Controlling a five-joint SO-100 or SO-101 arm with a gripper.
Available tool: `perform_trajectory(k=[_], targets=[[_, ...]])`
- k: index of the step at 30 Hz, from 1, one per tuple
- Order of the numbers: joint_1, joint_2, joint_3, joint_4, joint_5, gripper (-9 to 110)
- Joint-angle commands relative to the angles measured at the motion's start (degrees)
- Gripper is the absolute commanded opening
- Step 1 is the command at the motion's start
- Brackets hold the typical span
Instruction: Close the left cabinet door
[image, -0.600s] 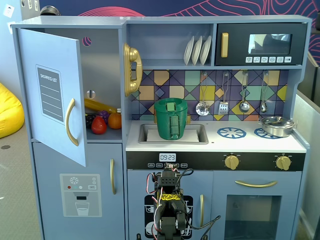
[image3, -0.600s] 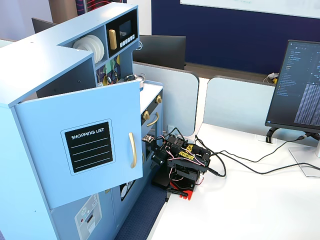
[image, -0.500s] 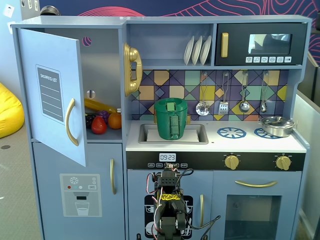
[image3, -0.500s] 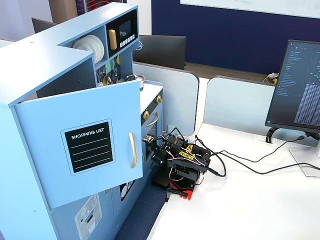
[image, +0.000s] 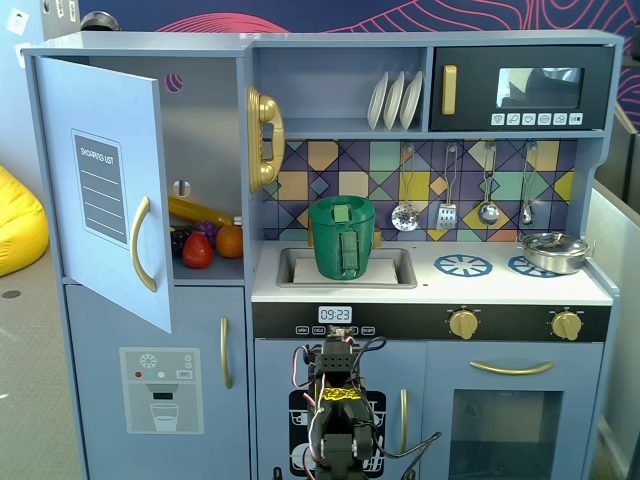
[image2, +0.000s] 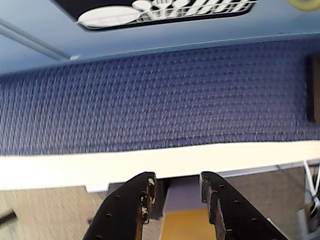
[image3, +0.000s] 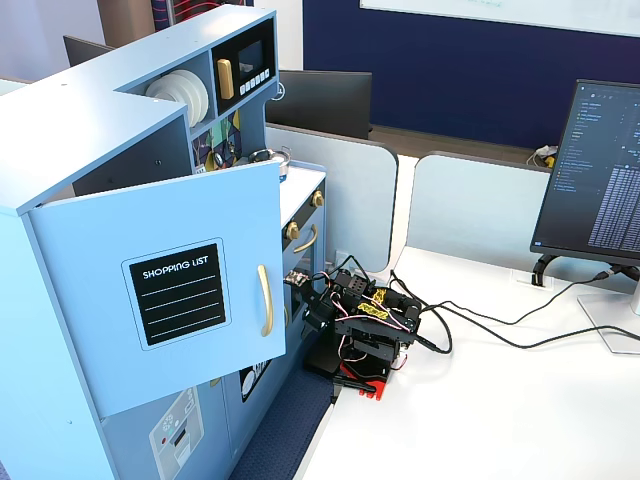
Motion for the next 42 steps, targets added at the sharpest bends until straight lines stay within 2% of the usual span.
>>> perform_trajectory(k=[1,5,11,13,16,21,30,35,42], targets=[[-17.23,-0.53,-1.67,2.29,3.16,0],[-42.89,0.88,-6.06,-13.10,5.54,0],[-77.17,1.32,-9.32,-38.14,-7.38,0],[-86.31,0.62,-10.20,-44.21,-8.79,0],[-94.48,-4.39,-11.51,-57.04,-13.45,0],[-97.12,-23.82,-22.85,-71.54,-20.57,0],[-92.20,-53.26,-49.48,-76.64,-25.93,0],[-88.24,-61.52,-57.57,-76.64,-26.02,0],[-81.91,-64.07,-59.68,-76.20,-26.72,0]])
